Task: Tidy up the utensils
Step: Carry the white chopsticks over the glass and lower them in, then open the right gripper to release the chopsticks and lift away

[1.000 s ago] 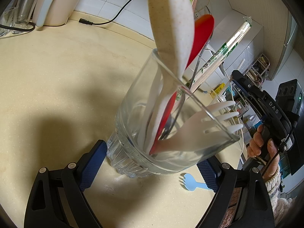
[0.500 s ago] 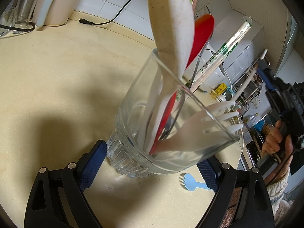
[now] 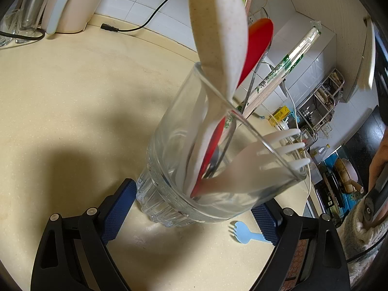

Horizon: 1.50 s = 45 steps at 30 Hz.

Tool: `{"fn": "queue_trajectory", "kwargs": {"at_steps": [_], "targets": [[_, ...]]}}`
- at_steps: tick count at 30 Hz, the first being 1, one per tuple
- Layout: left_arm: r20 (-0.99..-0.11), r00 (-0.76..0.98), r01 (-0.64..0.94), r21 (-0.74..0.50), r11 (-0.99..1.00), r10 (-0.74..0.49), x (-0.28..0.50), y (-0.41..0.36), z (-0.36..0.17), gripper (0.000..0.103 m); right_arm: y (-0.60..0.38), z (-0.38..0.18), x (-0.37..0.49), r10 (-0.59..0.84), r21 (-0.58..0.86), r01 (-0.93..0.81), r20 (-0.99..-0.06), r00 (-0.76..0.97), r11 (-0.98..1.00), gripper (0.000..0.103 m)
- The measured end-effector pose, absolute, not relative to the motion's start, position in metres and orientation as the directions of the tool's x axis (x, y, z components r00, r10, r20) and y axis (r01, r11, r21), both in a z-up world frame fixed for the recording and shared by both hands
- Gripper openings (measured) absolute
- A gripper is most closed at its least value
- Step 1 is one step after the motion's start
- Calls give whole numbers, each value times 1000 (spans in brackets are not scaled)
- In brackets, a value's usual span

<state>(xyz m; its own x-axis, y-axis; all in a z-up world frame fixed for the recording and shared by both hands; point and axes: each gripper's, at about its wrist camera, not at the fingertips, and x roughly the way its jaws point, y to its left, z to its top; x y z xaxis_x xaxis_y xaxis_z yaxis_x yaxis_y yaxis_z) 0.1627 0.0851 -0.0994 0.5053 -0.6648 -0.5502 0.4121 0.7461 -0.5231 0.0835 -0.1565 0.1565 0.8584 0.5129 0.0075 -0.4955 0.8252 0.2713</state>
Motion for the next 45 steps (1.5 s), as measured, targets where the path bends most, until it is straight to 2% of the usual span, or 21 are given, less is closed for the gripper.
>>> {"fn": "queue_trajectory", "kwargs": {"at_steps": [13,25,45], "targets": [[-550,505,412,-523,746,-665,163,85,-99,92,-129,108,117,513,252,-472,-126,849,845,12],[-550,505,412,-523,746,-665,163,85,-99,92,-108,97,104,486,111,-474,-153,861,874,12],[-550,505,412,-523,746,-665,163,85,-99,92,-94,86,108,505,54,-506,-212,837,861,12]]}}
